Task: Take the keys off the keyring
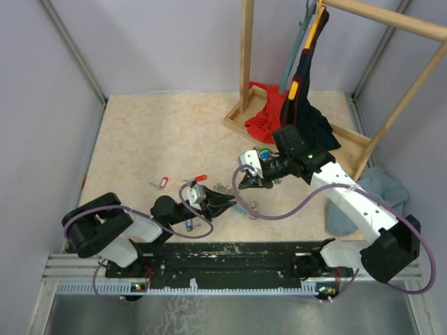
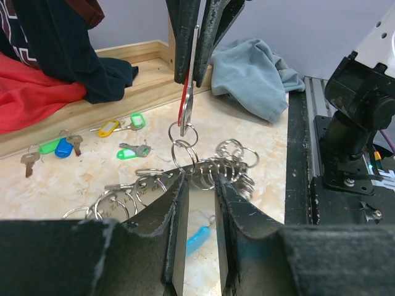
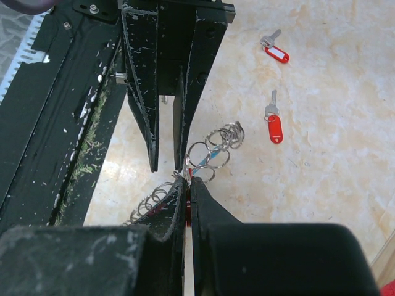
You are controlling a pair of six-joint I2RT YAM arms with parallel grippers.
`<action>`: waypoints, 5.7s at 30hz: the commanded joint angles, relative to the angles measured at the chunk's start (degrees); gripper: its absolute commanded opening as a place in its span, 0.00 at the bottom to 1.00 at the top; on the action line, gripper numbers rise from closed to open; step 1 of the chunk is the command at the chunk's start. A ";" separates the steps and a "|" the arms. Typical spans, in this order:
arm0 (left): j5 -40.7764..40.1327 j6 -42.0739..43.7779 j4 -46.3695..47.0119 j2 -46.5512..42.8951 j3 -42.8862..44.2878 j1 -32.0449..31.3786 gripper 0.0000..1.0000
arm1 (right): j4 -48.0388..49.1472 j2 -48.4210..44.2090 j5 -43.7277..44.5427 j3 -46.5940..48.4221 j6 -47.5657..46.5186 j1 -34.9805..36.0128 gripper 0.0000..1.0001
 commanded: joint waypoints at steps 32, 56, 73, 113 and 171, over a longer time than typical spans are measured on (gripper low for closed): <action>-3.20 2.42 9.47 -0.65 3.21 -0.88 0.22 | 0.88 0.45 -4.41 1.86 -0.58 -0.46 0.00; -5.00 4.25 3.45 -2.50 2.73 -0.97 0.22 | 1.49 0.10 -3.14 2.00 0.40 -0.46 0.00; -5.93 3.99 -1.61 -4.71 2.58 -1.47 0.27 | 3.97 0.12 -0.93 1.70 3.43 -0.39 0.00; -11.09 0.65 -4.16 -0.92 4.48 -3.06 0.25 | 6.83 -0.16 1.48 1.70 7.23 -0.43 0.00; -10.71 -0.15 9.87 -0.39 -0.16 -3.06 0.00 | 11.36 1.73 -5.58 -3.88 7.66 -6.17 0.00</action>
